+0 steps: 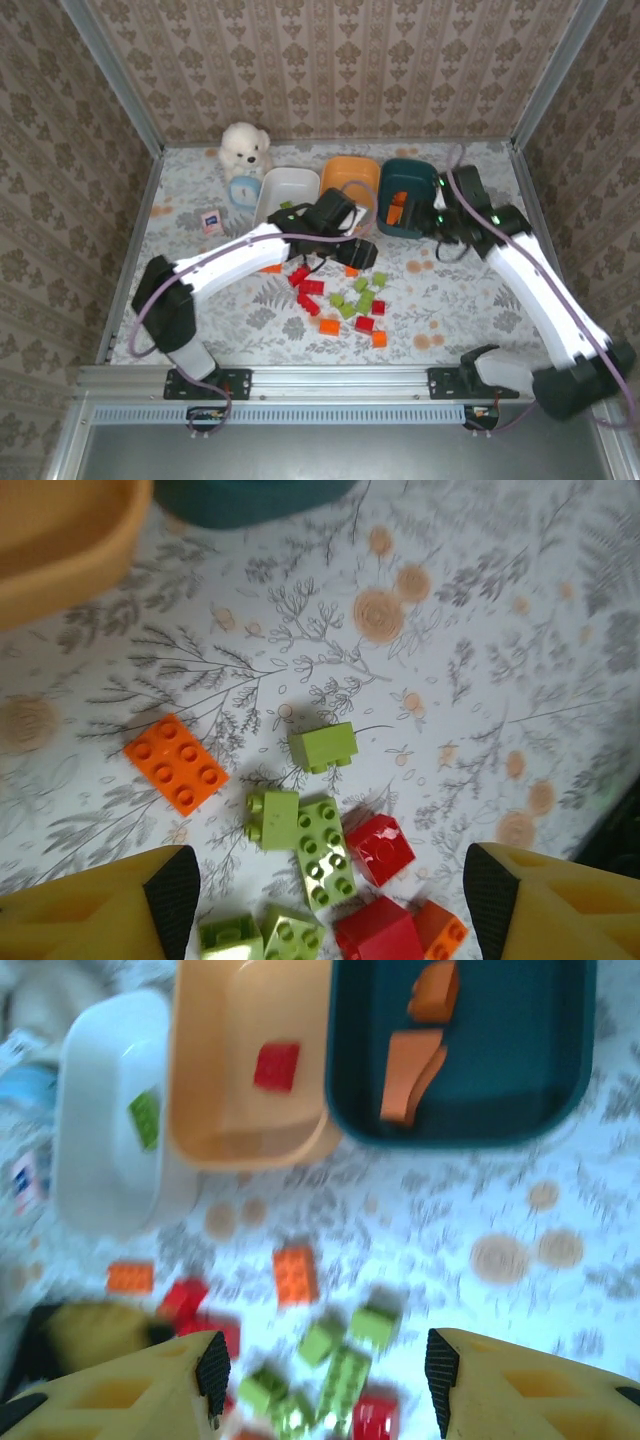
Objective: Sort the legos into containers by color
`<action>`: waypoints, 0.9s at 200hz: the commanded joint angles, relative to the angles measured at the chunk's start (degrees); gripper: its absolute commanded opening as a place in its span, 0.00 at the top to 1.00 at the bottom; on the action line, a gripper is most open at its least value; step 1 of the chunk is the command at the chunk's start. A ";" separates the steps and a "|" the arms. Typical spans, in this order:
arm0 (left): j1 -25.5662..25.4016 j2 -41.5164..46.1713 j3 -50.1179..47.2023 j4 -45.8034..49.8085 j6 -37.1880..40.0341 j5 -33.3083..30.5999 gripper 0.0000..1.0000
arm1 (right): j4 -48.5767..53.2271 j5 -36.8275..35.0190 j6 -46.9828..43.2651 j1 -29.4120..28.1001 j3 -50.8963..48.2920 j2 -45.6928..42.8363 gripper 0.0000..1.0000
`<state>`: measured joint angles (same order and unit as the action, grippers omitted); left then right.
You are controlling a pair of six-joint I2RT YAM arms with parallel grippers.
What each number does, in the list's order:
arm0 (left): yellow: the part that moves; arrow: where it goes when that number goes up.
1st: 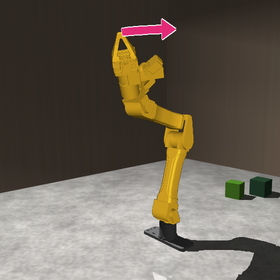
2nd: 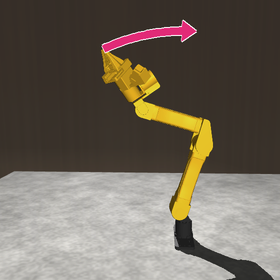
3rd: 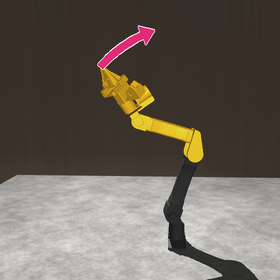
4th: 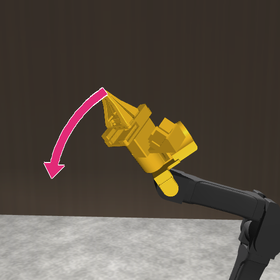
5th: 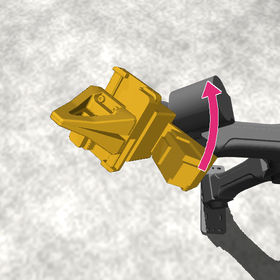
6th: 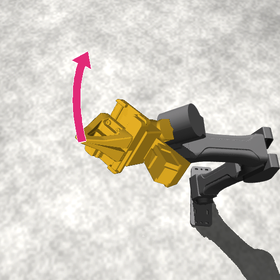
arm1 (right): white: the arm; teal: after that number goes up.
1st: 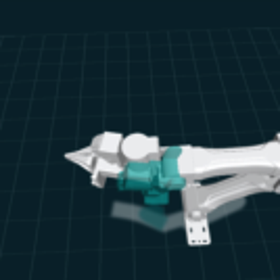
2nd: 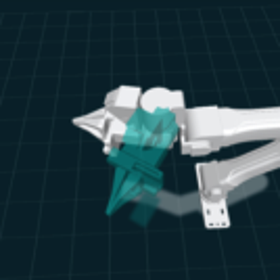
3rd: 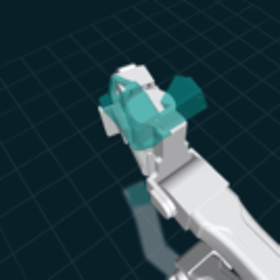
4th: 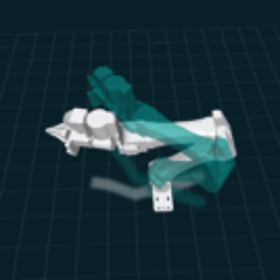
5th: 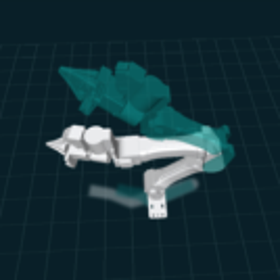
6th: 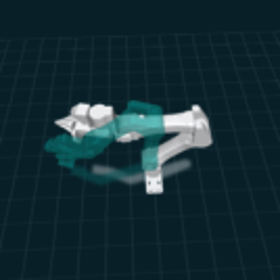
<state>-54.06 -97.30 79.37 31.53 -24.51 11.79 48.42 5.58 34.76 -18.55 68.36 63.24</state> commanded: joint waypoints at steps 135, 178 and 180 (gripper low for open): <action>-7.17 -27.87 20.79 12.04 -2.09 -10.19 0.27 | 2.16 16.04 1.37 -1.85 -6.61 -28.38 0.22; -7.73 -31.40 24.69 12.78 -1.51 -8.70 0.34 | 2.51 15.29 1.51 -1.91 -6.76 -27.89 0.23; -7.72 -31.45 24.78 12.77 -1.51 -8.67 0.35 | 2.48 15.30 1.60 -1.86 -6.81 -27.86 0.23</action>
<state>-61.17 -127.09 101.43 42.41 -25.47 3.38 50.83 20.01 36.01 -20.14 61.21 35.07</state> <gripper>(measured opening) 0.682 0.768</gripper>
